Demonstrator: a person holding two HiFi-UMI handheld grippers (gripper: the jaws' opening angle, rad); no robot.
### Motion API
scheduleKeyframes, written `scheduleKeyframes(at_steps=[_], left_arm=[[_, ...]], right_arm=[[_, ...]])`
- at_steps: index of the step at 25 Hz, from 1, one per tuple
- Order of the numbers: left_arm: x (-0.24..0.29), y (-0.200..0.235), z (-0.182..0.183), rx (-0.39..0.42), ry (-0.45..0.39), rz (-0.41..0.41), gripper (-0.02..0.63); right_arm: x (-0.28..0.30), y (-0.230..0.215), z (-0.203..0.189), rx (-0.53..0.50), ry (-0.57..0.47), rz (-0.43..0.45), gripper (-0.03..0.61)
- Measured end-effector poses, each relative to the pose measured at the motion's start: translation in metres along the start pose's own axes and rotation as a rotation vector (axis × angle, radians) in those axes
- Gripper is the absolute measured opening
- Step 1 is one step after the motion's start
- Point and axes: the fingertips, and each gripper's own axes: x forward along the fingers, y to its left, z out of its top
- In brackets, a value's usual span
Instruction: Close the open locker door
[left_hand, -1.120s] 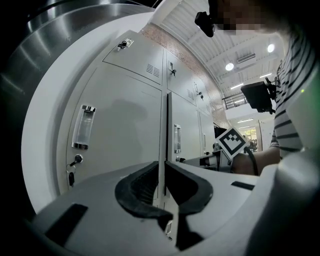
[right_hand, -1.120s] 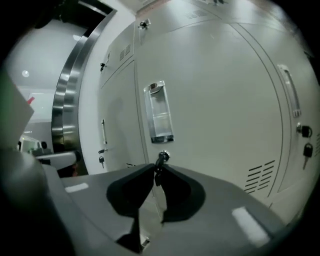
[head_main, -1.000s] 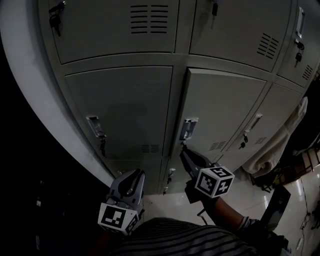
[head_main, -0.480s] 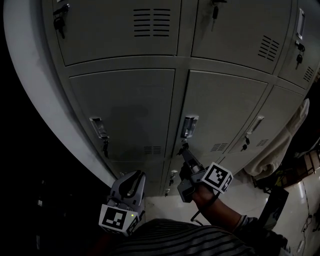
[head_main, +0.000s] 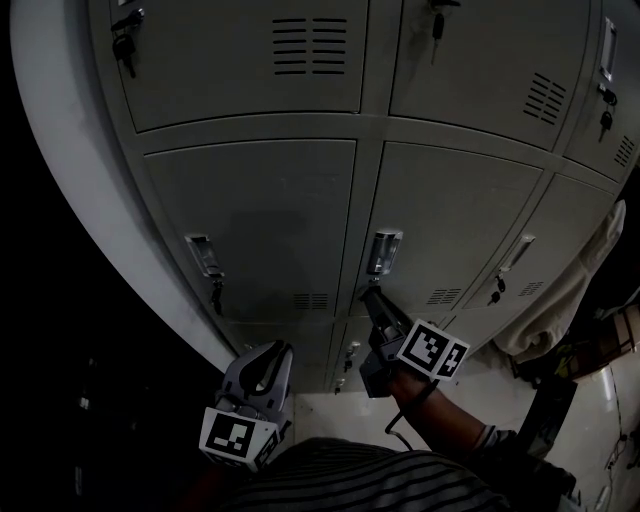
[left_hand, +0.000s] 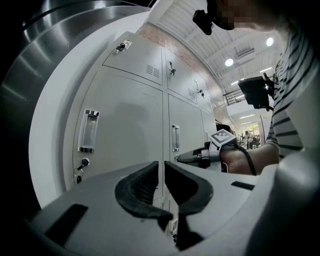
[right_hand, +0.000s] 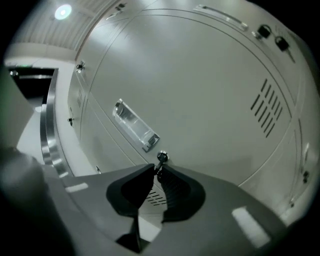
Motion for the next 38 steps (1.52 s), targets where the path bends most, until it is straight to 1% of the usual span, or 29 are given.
scheduleKeyframes(at_steps=[2,3,5,7,9,11,15,19,21,24,27,29,34,36,38], left_arm=[[-0.001,0.000,-0.002,0.001,0.005,0.002,0.044],[-0.001,-0.001,-0.002,-0.001,0.007,0.002,0.044],[-0.002,-0.003,-0.003,-0.006,0.011,0.002,0.044],[-0.003,-0.006,-0.003,-0.008,0.010,0.001,0.044],[-0.005,-0.010,-0.002,-0.011,0.010,-0.001,0.044],[-0.007,-0.015,-0.003,-0.014,0.014,-0.002,0.044],[-0.012,-0.025,-0.002,-0.017,0.007,0.014,0.044],[-0.023,-0.051,0.006,-0.019,-0.012,0.024,0.044],[-0.032,-0.073,0.010,-0.017,-0.021,0.026,0.044],[-0.051,-0.112,0.013,-0.020,-0.027,0.032,0.044],[-0.076,-0.159,0.014,-0.032,-0.024,0.034,0.044],[-0.097,-0.191,0.014,-0.040,-0.021,0.033,0.044],[-0.148,-0.265,0.001,-0.049,0.020,0.062,0.044],[-0.163,-0.293,-0.003,-0.054,0.043,0.062,0.044],[-0.177,-0.315,-0.004,-0.039,0.058,0.053,0.044]], right_arm=[[0.001,-0.001,0.000,-0.162,0.035,-0.049,0.060],[0.000,-0.002,0.001,-0.252,0.051,-0.076,0.078],[0.000,-0.005,0.003,-0.416,0.077,-0.115,0.144],[-0.001,-0.006,0.006,-0.563,0.093,-0.135,0.183],[-0.004,-0.004,0.008,-0.689,0.102,-0.149,0.218],[-0.011,-0.001,0.008,-0.758,0.110,-0.149,0.241],[-0.042,0.011,0.004,-0.799,0.113,-0.122,0.245],[-0.096,0.031,0.006,-0.858,0.069,-0.098,0.230],[-0.131,0.043,0.009,-0.896,0.037,-0.088,0.202],[-0.192,0.055,0.010,-0.939,0.000,-0.078,0.134],[-0.257,0.060,0.011,-0.947,-0.023,-0.079,0.054],[-0.295,0.061,0.007,-0.944,-0.020,-0.078,0.002],[-0.376,0.056,-0.018,-0.936,0.033,-0.052,0.002],[-0.404,0.056,-0.024,-0.915,0.054,-0.045,0.002],[-0.424,0.058,-0.030,-0.902,0.062,-0.030,0.002]])
